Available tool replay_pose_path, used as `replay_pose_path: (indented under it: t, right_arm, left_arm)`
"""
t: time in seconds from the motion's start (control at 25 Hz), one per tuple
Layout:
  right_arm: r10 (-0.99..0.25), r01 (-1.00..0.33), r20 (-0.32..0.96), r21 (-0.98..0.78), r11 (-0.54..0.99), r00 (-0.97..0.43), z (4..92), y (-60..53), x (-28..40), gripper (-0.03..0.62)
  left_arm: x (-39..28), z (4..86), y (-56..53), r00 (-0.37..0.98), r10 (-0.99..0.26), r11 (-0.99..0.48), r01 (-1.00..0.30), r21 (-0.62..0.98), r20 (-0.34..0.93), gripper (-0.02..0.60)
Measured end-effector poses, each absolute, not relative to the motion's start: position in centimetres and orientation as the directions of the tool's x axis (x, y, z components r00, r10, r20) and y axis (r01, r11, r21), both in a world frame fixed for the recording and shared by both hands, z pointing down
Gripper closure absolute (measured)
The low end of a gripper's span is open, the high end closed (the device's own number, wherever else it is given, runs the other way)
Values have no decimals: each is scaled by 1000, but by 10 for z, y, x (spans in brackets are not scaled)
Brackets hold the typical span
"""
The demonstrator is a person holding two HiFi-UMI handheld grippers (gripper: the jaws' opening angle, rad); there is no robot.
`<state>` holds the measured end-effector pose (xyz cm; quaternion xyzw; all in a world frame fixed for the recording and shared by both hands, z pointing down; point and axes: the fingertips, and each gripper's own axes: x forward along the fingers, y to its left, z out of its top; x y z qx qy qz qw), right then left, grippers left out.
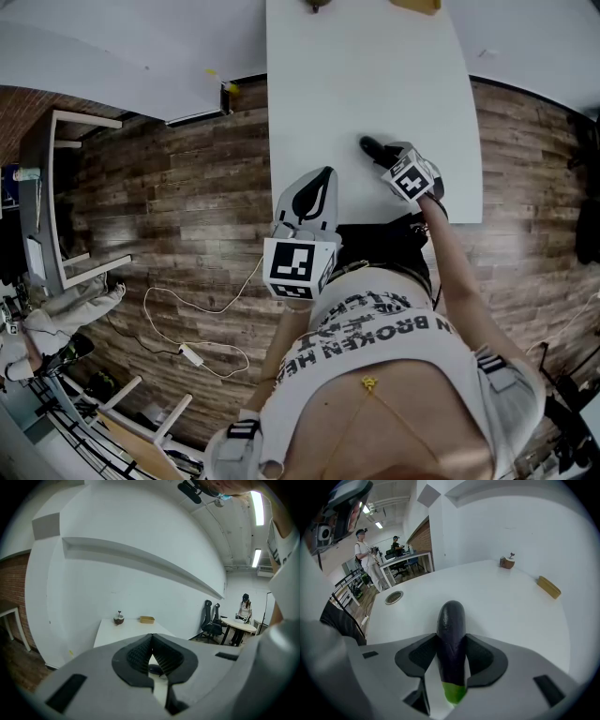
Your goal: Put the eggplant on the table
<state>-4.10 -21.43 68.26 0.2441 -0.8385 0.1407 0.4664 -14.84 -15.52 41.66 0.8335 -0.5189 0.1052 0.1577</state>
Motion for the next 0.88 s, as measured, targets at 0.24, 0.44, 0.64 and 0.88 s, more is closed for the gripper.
replay_pose_path:
  t: [0.24,0.44,0.64,0.88]
  right_arm:
    - [-282,-537,849,-4,843,-448,683,-216,-42,402]
    - [-283,-538,848,-3,843,-449,683,-216,-41,393]
    - [-279,-544,848,-12,839,-450,684,-218,-40,387]
    - [-252,-542,847,-50,839,-469,682,-214,-44,379]
  left_arm:
    - [-147,418,-156,440,-831,-412,-898,154,340,575]
    - [-146,418,-155,439,-832,-411,-898,155,339,575]
    - [-148,418,-156,437,-833,-408,-899,155,341,575]
    - [-148,417,-156,440,-832,-411,-898,157,339,575]
